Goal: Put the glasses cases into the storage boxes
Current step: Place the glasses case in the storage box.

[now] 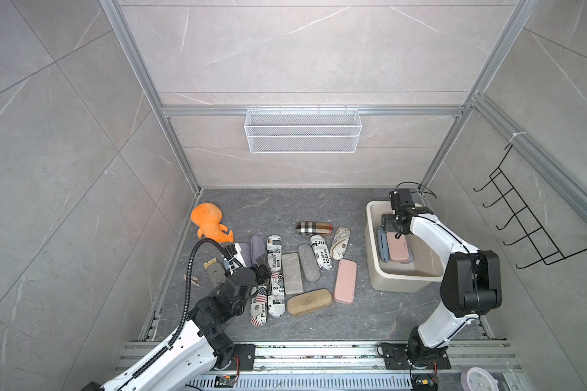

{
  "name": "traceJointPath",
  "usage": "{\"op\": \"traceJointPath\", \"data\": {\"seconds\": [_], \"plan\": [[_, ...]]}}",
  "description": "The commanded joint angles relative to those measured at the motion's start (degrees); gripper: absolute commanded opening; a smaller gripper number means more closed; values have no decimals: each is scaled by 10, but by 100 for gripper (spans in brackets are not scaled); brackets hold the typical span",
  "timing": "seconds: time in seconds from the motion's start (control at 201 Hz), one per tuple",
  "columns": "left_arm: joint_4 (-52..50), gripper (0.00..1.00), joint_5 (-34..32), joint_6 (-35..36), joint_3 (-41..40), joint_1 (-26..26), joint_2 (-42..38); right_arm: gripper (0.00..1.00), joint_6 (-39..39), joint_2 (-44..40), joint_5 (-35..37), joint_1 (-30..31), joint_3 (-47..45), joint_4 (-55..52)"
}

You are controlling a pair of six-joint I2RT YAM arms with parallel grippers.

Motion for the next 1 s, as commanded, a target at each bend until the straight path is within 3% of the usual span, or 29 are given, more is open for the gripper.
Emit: {"op": "traceJointPath", "data": {"seconds": [0.0,0.319,0.409,0.703,0.992], "plan": [[-40,88,-30,11,36,8,16,86,23,-77,-22,46,44,-32],[-125,87,-59,-31,58,37,76,80,11,-199,-81,166,16,-9],[-111,87,-51,-24,47,54,87,80,8,-208,-104,175,12,-4],[-80,89,85,13,54,163,149,83,39,-234,-146,179,3,8],[-83,90,93,12,102,172,236,88,57,-283,-210,179,-80,72]]}}
